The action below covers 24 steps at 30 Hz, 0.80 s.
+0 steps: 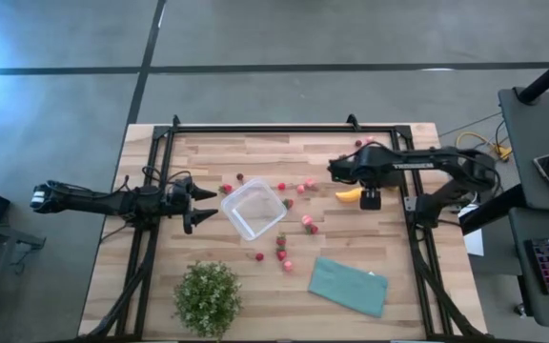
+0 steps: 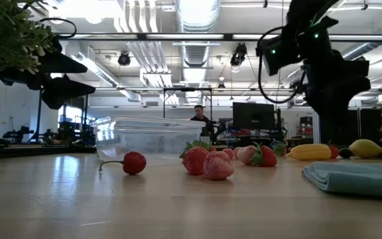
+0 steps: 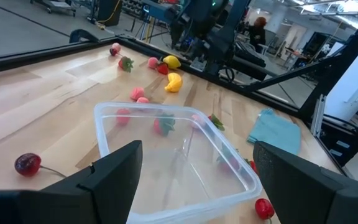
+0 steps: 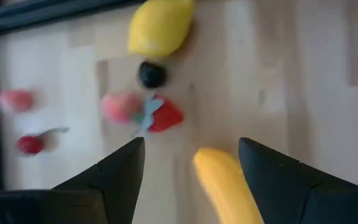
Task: Pick and placing Produce into tupperware
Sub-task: Put the yellow lemon into the transparent bin
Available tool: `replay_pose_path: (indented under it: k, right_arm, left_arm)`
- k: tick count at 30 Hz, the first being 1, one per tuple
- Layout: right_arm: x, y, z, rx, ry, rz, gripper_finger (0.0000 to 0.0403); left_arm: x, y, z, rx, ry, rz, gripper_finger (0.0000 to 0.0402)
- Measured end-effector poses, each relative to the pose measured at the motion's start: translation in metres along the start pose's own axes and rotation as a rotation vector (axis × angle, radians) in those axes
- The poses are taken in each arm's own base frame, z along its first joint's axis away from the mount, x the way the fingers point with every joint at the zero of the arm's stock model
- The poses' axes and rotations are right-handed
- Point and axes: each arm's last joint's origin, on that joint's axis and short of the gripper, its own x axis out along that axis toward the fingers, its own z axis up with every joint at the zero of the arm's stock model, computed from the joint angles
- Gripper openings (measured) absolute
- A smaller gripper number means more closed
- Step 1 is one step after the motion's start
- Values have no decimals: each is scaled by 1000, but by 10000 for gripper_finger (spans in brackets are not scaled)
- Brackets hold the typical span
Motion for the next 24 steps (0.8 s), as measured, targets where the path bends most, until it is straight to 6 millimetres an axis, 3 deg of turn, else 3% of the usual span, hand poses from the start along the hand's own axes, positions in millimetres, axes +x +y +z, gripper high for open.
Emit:
replay_pose_path:
  k: [9, 15, 24]
  right_arm:
    - [-25, 1, 11, 40, -179, -210, 251]
    - [2, 4, 18, 50, -211, -206, 251]
    - [13, 19, 22, 151, -283, -189, 251]
  left_arm:
    - [0, 0, 0, 0, 2, 1, 293]
    - [0, 0, 0, 0, 0, 1, 293]
    - [0, 0, 0, 0, 1, 1, 293]
